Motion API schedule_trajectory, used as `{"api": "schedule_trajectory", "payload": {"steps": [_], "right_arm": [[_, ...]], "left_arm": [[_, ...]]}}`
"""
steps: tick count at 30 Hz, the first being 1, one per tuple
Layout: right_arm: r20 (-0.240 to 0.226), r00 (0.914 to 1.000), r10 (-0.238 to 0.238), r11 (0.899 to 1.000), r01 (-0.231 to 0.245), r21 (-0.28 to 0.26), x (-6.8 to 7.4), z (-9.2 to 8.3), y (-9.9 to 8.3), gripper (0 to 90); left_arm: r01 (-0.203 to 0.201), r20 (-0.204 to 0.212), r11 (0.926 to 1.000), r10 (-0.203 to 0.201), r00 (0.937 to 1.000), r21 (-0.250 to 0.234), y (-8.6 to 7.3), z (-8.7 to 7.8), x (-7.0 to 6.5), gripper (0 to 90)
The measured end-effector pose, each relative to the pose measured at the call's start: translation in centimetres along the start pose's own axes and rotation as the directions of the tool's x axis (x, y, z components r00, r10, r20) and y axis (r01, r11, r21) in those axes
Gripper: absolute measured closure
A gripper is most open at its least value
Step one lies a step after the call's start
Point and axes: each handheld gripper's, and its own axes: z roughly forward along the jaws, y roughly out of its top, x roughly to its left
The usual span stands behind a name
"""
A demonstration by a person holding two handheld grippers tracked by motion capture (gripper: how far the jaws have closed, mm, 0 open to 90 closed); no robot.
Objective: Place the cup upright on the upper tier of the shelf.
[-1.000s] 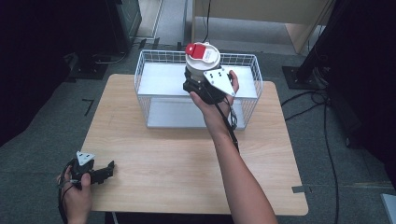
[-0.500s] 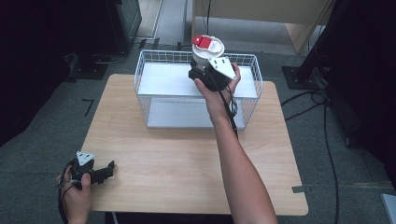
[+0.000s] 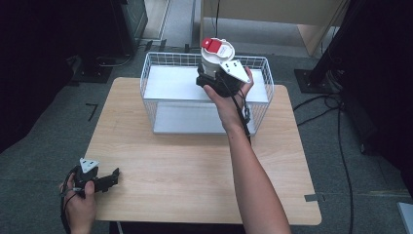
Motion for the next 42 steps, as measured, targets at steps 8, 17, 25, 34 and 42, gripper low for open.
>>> {"api": "schedule_trajectory", "payload": {"steps": [8,17,25,34,42], "right_arm": [[0.008,0.9998,0.020,1.000,-0.020,0.009,-0.8,-1.3,-0.7,0.0],[0.002,1.0000,0.003,1.000,-0.003,0.023,-2.4,-3.2,-2.6,0.0],[-0.017,0.9999,0.000,0.999,0.000,0.033,-2.5,-3.3,-2.5,19.3],[-0.002,0.9997,-0.025,0.999,0.025,0.029,-1.4,-2.8,-2.6,27.3],[-0.026,0.9996,-0.010,1.000,0.011,0.022,-1.6,-3.7,-2.7,20.3]], "left_arm": [[0.001,0.000,1.0000,-0.001,1.0000,-0.001,0.0,0.0,0.0,10.2],[0.001,0.000,1.0000,-0.001,1.0000,-0.001,0.0,0.0,0.0,10.1],[0.001,0.000,1.0000,-0.001,1.0000,-0.001,0.0,0.0,0.0,10.2],[0.002,0.000,1.0000,-0.002,1.0000,-0.002,0.0,0.0,0.0,10.2],[0.002,0.000,1.0000,-0.002,1.0000,-0.001,0.0,0.0,0.0,10.1]]}}
